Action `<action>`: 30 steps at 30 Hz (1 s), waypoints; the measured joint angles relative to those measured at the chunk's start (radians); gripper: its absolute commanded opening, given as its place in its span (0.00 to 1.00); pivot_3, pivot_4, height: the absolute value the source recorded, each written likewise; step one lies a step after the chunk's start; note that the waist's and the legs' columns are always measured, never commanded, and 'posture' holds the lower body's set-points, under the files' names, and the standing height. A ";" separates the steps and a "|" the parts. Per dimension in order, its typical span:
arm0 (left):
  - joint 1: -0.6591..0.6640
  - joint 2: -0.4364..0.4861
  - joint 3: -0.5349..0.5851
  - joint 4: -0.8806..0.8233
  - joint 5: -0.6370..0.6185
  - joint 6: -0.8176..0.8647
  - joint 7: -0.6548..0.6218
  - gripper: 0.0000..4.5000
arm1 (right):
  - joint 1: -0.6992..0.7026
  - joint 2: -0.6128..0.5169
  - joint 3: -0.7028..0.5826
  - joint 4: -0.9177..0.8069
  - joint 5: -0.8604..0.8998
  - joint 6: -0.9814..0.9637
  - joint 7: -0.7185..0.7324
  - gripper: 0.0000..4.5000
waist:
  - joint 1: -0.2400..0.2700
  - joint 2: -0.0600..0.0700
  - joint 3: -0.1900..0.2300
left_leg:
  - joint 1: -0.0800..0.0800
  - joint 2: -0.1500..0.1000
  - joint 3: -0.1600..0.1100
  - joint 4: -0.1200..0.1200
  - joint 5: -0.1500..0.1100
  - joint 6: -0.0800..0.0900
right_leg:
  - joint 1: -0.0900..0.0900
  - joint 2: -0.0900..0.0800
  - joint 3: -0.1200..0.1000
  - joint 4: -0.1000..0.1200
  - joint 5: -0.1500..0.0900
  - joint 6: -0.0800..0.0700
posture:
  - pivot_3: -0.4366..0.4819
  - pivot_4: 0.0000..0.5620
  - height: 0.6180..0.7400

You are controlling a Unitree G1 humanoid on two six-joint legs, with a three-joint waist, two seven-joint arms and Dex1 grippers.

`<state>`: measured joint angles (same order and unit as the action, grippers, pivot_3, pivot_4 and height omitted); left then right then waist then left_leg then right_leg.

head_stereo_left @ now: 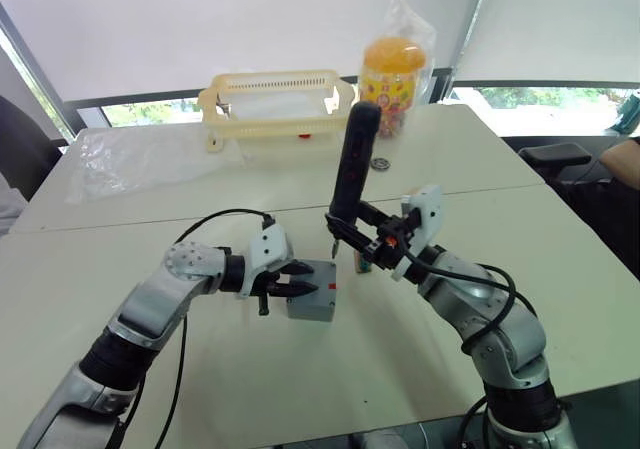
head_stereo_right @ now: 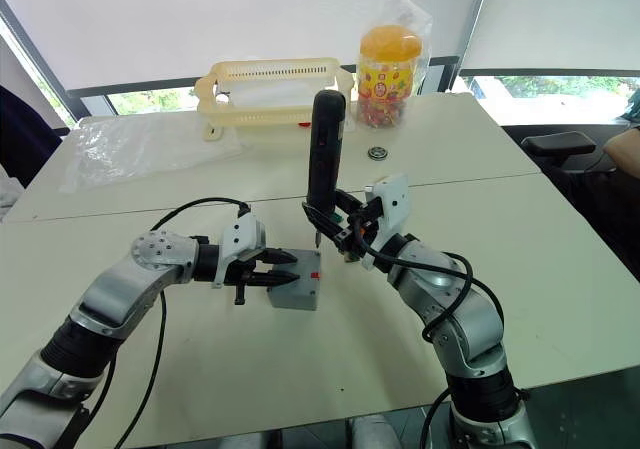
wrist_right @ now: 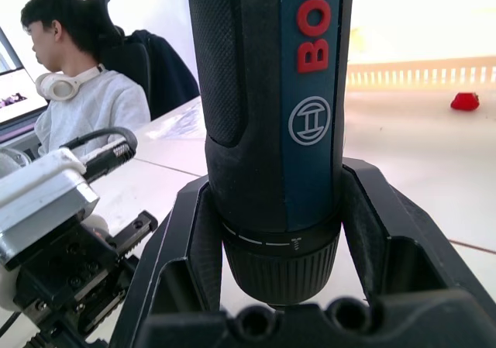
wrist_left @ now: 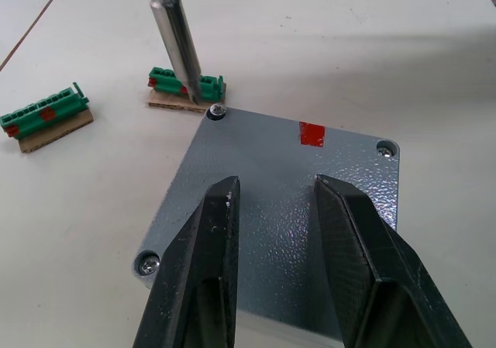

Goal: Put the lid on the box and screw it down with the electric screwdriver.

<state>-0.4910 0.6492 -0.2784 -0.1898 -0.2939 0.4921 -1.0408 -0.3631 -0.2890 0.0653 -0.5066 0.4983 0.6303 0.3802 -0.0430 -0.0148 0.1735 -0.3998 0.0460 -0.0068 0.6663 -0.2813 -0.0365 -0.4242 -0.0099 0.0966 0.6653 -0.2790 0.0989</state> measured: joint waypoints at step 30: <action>0.005 -0.002 0.002 -0.007 0.000 0.005 0.003 0.33 | 0.042 -0.004 0.006 -0.026 -0.003 -0.007 0.003 0.39 | 0.000 0.000 0.000 | 0.001 0.000 0.000 0.000 0.000 0.000 | 0.000 0.000 0.000 0.000 0.000 0.000 | 0.48 0.27 1.00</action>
<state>-0.4857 0.6476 -0.2766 -0.1972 -0.2939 0.4972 -1.0380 -0.3210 -0.2928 0.0709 -0.5326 0.4951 0.6237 0.3827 -0.0432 -0.0149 0.1733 -0.3992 0.0460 -0.0067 0.6662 -0.2814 -0.0365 -0.4237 -0.0098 0.0966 0.6652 -0.2791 0.0989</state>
